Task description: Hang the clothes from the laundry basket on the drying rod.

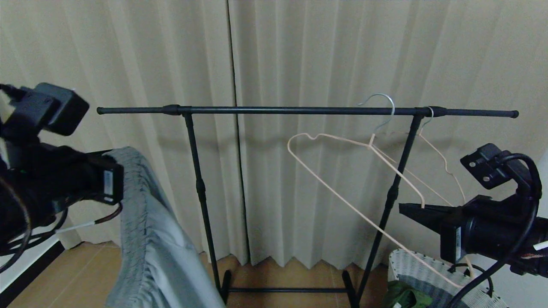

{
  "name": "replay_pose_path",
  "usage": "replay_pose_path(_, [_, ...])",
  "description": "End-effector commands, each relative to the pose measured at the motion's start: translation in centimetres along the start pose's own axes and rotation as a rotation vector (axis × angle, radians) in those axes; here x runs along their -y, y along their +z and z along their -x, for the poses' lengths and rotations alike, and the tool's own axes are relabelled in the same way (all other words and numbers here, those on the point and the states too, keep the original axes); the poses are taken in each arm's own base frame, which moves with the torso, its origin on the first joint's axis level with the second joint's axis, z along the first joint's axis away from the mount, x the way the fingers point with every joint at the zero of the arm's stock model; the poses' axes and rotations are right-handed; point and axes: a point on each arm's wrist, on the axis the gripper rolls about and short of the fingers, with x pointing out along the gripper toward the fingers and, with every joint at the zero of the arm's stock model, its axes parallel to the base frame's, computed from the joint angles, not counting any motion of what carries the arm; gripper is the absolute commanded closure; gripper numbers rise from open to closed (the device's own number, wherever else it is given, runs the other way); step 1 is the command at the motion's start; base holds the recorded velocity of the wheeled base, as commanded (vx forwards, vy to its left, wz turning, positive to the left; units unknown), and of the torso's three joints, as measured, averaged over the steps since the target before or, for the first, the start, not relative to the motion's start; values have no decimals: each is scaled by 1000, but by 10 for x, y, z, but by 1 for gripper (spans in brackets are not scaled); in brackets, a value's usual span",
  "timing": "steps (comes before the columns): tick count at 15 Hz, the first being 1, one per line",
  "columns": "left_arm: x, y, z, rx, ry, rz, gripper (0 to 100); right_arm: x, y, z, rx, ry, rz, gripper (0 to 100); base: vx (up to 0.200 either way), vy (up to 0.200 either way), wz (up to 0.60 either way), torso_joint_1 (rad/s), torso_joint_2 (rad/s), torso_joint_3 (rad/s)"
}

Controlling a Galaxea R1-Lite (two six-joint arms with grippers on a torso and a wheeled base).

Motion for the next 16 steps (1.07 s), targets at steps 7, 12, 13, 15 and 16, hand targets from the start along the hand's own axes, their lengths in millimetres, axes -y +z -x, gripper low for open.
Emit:
replay_pose_path(7, [79,33,-110,-56,72,126,100,-47,-1,8,-19,261,-37,100,0,0,0,0,0,0])
replay_pose_path(12, [90,35,-125,-62,150,126,100,-67,-5,13,-46,365,-20,100,0,0,0,0,0,0])
replay_pose_path(13, [90,36,-125,-60,155,125,100,-70,-6,14,-56,378,-18,100,0,0,0,0,0,0])
replay_pose_path(15, [89,37,-125,-58,168,124,100,-73,-8,14,-67,392,-22,100,0,0,0,0,0,0])
replay_pose_path(16, [90,36,-124,-60,175,123,100,-75,-9,10,-79,388,-22,100,0,0,0,0,0,0])
